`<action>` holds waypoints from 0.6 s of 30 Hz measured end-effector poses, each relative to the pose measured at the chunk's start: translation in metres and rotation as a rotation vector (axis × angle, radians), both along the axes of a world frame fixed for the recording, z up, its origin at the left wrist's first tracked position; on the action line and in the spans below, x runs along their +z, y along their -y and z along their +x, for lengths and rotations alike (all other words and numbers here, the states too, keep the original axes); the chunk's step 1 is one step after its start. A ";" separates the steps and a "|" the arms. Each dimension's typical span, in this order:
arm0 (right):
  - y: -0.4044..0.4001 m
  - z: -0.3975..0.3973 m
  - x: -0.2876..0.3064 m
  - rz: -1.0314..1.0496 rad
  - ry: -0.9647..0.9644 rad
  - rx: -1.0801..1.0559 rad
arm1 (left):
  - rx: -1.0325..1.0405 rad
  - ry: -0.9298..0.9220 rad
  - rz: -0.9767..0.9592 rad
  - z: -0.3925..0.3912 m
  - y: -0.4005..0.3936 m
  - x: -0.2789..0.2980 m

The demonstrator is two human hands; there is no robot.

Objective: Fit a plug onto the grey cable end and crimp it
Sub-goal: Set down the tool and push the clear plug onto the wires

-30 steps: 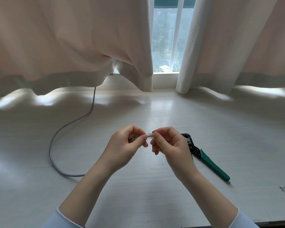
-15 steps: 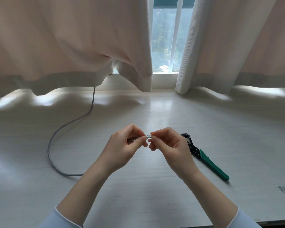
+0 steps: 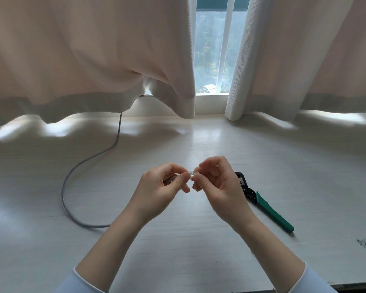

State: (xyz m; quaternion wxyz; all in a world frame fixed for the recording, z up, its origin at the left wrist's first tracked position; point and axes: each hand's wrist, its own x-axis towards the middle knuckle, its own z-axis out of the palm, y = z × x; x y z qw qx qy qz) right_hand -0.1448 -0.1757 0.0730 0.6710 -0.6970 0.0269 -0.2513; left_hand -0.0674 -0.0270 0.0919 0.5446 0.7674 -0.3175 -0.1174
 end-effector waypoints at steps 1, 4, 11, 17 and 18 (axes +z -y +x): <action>0.000 0.000 0.000 -0.015 -0.003 -0.004 | 0.001 -0.011 -0.005 0.000 0.001 0.000; -0.001 0.000 0.000 -0.080 -0.016 -0.021 | 0.003 -0.051 -0.024 0.000 0.003 0.000; -0.001 -0.001 0.000 -0.103 -0.031 -0.050 | 0.006 -0.093 -0.018 0.000 0.005 0.001; -0.002 -0.001 -0.001 -0.075 -0.033 -0.043 | 0.018 -0.094 -0.017 -0.001 0.004 0.002; -0.001 -0.001 -0.001 -0.070 -0.035 -0.041 | 0.017 -0.098 -0.017 -0.001 0.004 0.003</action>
